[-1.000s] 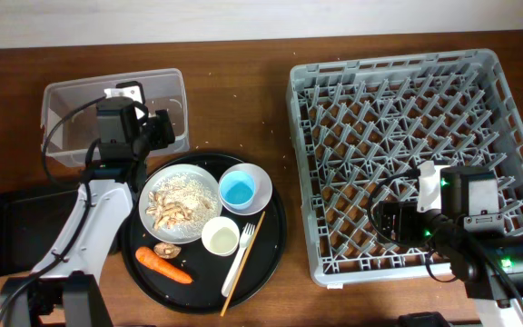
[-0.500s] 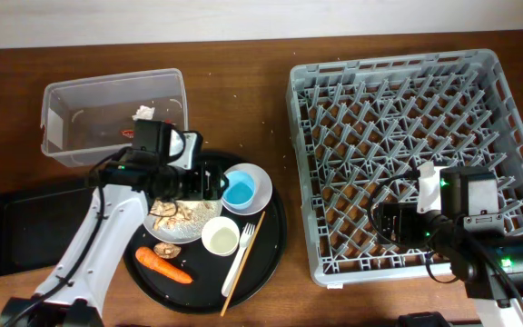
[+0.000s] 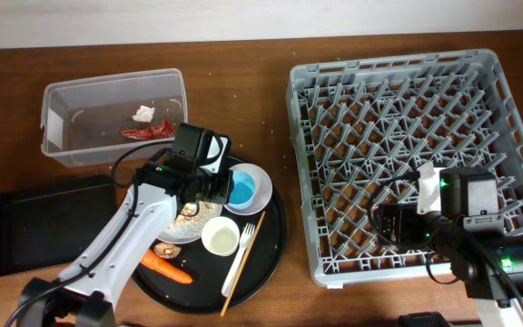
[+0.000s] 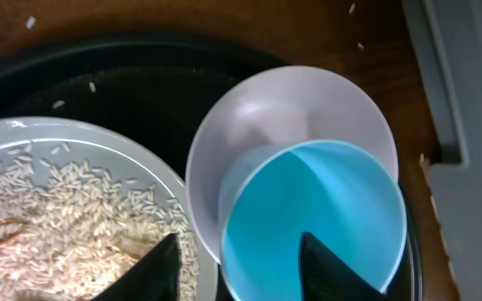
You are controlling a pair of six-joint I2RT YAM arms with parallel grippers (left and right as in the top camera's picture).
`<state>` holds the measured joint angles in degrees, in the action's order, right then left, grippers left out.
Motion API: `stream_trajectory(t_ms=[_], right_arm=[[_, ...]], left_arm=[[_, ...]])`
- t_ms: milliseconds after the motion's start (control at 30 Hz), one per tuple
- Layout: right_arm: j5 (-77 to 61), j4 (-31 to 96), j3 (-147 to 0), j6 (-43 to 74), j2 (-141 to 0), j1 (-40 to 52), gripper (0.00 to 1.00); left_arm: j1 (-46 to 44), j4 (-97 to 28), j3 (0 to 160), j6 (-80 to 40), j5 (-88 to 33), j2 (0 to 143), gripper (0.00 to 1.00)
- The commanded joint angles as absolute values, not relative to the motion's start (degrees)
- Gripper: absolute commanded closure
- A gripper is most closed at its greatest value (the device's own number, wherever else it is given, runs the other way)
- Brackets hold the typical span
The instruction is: Sort waste into correct bins and load items into the dishwasher rack
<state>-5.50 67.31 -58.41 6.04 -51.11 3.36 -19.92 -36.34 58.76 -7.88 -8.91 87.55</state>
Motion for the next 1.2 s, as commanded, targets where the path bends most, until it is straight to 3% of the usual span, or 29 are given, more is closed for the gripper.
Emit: stream_trajectory(t_ms=[0, 200, 233, 300, 500, 633, 667, 800, 867, 900, 1067, 1167], right_arm=[[-5.8, 67.3, -59.5, 6.5, -51.0, 3.0, 0.02], [-5.8, 67.4, -59.5, 6.5, -51.0, 3.0, 0.01], [-5.8, 67.3, -59.5, 6.5, -51.0, 3.0, 0.02], [-5.8, 67.4, -59.5, 6.5, -51.0, 3.0, 0.02], [-5.8, 67.5, -59.5, 6.5, -51.0, 3.0, 0.02], [-5.9, 65.5, -59.5, 6.5, -51.0, 3.0, 0.02], [-7.2, 63.9, -59.5, 6.5, -51.0, 3.0, 0.01], [-26.2, 57.2, -59.5, 2.3, -52.4, 2.9, 0.02], [-49.1, 55.2, -59.5, -7.0, -56.3, 2.9, 0.02], [-53.8, 55.5, -59.5, -10.0, -58.0, 2.9, 0.02], [-70.1, 58.1, -59.5, -28.0, -64.4, 3.0, 0.02], [-72.9, 57.7, -59.5, -30.3, -64.9, 3.6, 0.02]], left_arm=[[-20.1, -36.0, 59.0, -7.7, -7.9, 88.5, 0.7], [-20.4, -36.0, 59.0, -7.7, -7.9, 91.4, 0.73], [-20.4, -35.6, 59.0, -7.7, -7.9, 91.4, 0.85], [-20.4, -35.0, 59.0, -7.7, -7.9, 91.4, 0.99], [-20.3, -38.7, 63.6, -7.7, -9.4, 89.0, 1.0], [-16.7, -39.7, 68.6, -7.6, -23.5, 84.5, 1.0], [-14.2, -39.3, 68.9, -6.1, -32.9, 83.7, 1.0], [-8.3, -39.0, 68.9, -0.3, -60.8, 83.9, 1.0], [-8.1, -39.1, 68.9, 1.7, -66.3, 83.9, 1.0], [-8.1, -39.1, 68.9, 3.3, -69.0, 83.9, 1.0], [-8.1, -39.4, 68.9, 13.4, -79.3, 83.9, 1.0], [-8.1, -39.4, 68.5, 13.4, -79.3, 84.1, 1.0]])
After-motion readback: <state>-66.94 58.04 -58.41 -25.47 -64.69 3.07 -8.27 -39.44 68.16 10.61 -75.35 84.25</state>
